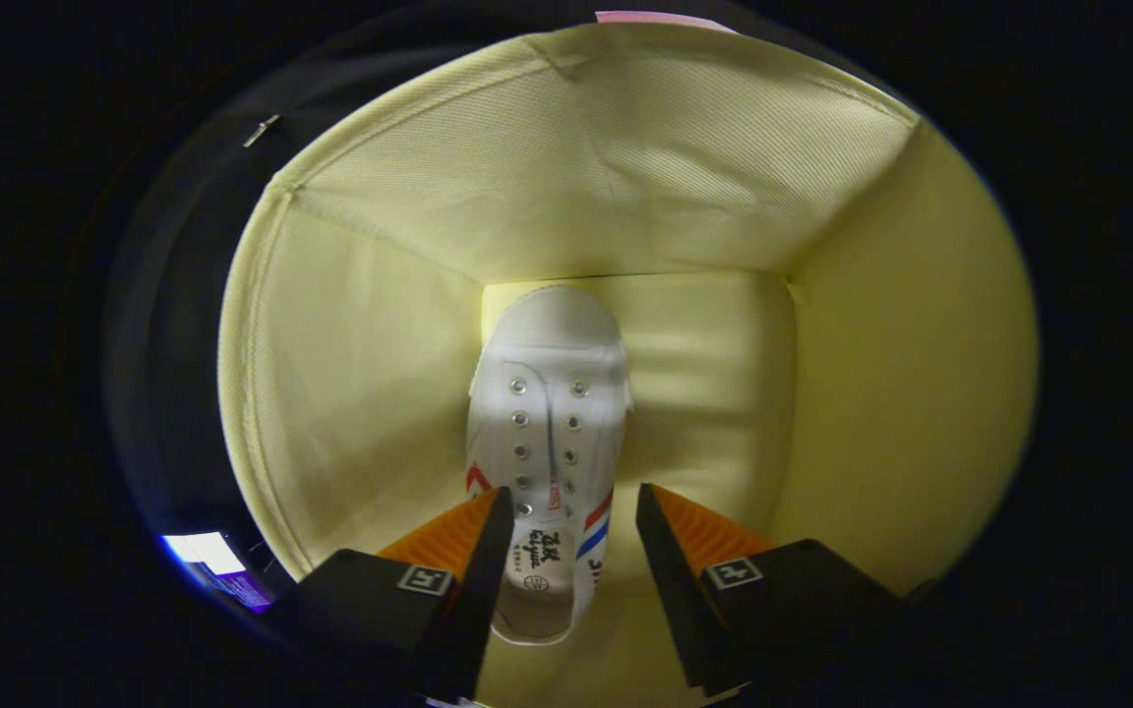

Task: Open the storage box then place both shoes into the box .Put the left shoe in first, then the right shoe, with the right side of both shoes facing outward in a uniform manner.

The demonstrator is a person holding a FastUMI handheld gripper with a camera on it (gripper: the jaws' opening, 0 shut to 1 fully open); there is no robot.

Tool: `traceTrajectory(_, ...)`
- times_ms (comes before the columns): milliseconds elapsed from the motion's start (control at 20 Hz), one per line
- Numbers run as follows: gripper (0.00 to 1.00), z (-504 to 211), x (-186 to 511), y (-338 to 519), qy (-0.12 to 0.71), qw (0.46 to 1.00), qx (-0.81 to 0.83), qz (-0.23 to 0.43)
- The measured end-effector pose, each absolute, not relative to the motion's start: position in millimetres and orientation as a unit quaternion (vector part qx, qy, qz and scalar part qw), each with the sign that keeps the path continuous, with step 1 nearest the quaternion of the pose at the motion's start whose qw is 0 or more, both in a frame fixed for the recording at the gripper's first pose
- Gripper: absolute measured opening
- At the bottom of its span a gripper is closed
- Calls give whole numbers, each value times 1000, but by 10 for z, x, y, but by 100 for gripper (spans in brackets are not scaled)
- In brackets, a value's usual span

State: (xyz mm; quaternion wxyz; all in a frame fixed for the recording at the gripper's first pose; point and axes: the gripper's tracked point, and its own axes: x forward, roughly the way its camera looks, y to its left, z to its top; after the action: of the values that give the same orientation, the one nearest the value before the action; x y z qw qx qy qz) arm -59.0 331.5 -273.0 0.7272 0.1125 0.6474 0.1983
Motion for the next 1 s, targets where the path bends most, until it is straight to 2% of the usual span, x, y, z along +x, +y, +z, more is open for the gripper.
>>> traceTrajectory(50, 91, -2669, -584, 3296, 640, 732, 108, 204)
traceTrajectory(150, 99, -2524, -554, 3231, 621, 747, 97, 216)
traceTrajectory(550, 99, -1594, -428, 2653, 531, 800, 137, 244)
traceTrajectory(750, 99, -1198, -294, 1975, 486, 826, 177, 222)
traceTrajectory(1000, 99, -1187, -180, 824, 453, 859, 174, 164)
